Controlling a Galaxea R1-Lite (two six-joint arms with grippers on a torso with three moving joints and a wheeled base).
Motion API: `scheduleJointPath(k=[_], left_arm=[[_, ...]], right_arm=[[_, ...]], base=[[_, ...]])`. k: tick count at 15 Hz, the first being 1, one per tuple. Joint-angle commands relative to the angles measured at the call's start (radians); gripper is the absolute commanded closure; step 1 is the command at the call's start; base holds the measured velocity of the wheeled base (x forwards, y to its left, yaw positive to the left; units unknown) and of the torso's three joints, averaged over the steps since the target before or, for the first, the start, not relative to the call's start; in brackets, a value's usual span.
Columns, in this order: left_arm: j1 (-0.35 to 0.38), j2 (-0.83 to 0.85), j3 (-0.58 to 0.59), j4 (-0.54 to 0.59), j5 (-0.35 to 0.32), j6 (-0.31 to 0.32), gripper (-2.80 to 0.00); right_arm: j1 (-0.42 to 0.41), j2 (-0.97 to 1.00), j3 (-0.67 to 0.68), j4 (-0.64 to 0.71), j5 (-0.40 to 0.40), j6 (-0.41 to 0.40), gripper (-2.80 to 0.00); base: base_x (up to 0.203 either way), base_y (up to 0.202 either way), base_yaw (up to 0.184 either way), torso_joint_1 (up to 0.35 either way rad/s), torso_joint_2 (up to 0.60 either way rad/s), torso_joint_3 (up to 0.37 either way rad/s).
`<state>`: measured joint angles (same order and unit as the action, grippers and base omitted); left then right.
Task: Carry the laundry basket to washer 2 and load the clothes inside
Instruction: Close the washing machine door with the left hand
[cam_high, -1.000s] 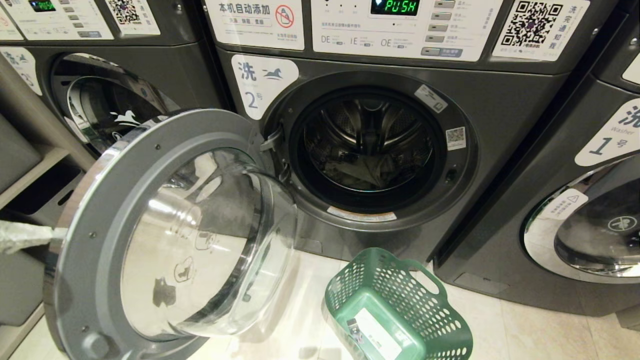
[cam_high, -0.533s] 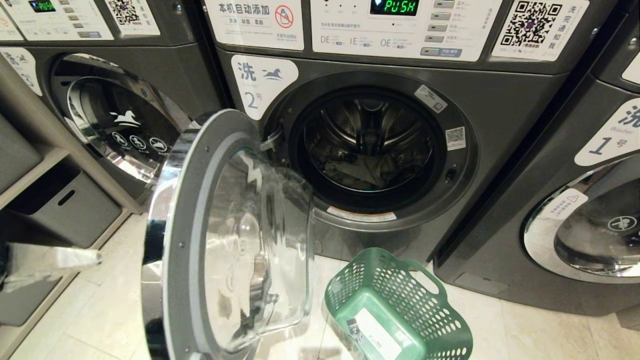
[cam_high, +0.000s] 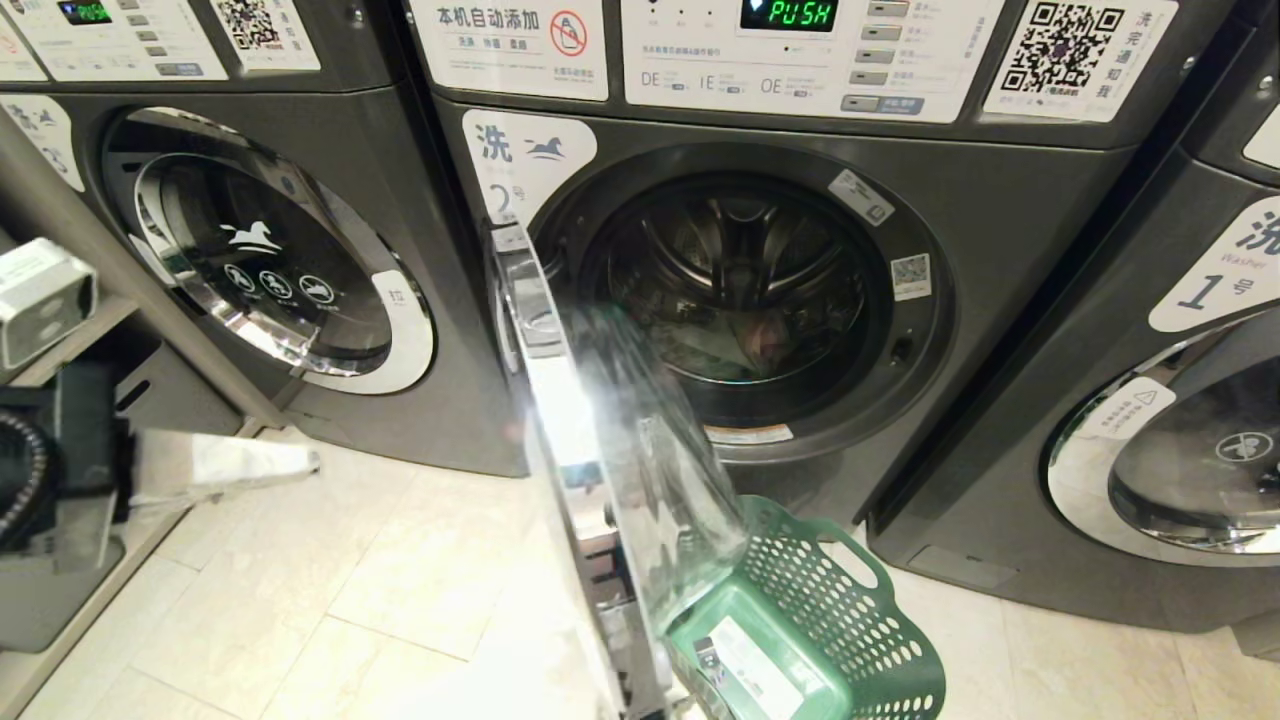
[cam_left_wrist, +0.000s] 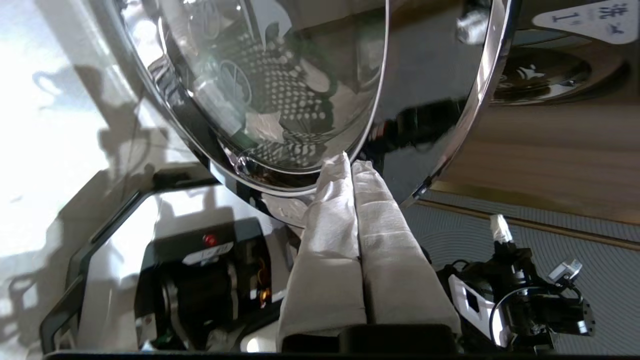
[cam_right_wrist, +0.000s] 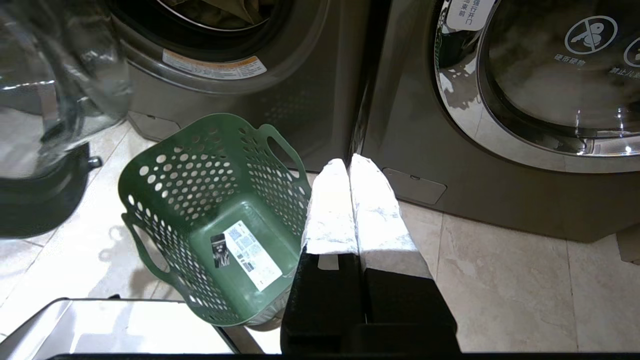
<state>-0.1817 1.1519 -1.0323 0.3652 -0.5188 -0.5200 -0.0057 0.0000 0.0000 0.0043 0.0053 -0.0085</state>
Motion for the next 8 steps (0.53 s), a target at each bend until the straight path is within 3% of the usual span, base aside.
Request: scheduleJointPath(k=[1, 3, 5, 8], left_arm=[[-0.064, 0.087, 0.001, -0.09, 0.0, -0.014, 0.0], [-0.107, 0.112, -0.002, -0.139, 0.006, -0.016, 0.0], [-0.111, 0.104, 0.0, -0.132, 0.037, -0.015, 0.0], [-0.119, 0.102, 0.001, -0.139, 0.104, -0.013, 0.0]], right_arm=[[0.0, 0.0, 0.0, 0.0, 0.0, -0.003, 0.0], [0.0, 0.001, 0.0, 0.001, 0.006, -0.041, 0.0], [0.0, 0.001, -0.012, -0.01, 0.026, -0.169, 0.0], [-0.002, 0.115, -0.237, 0.014, 0.144, -0.144, 0.0]], base=[[0.0, 0.0, 0.0, 0.0, 0.0, 0.0], [0.0, 0.0, 0.0, 0.0, 0.0, 0.0], [0.0, 0.0, 0.0, 0.0, 0.0, 0.0], [0.0, 0.0, 0.0, 0.0, 0.0, 0.0]])
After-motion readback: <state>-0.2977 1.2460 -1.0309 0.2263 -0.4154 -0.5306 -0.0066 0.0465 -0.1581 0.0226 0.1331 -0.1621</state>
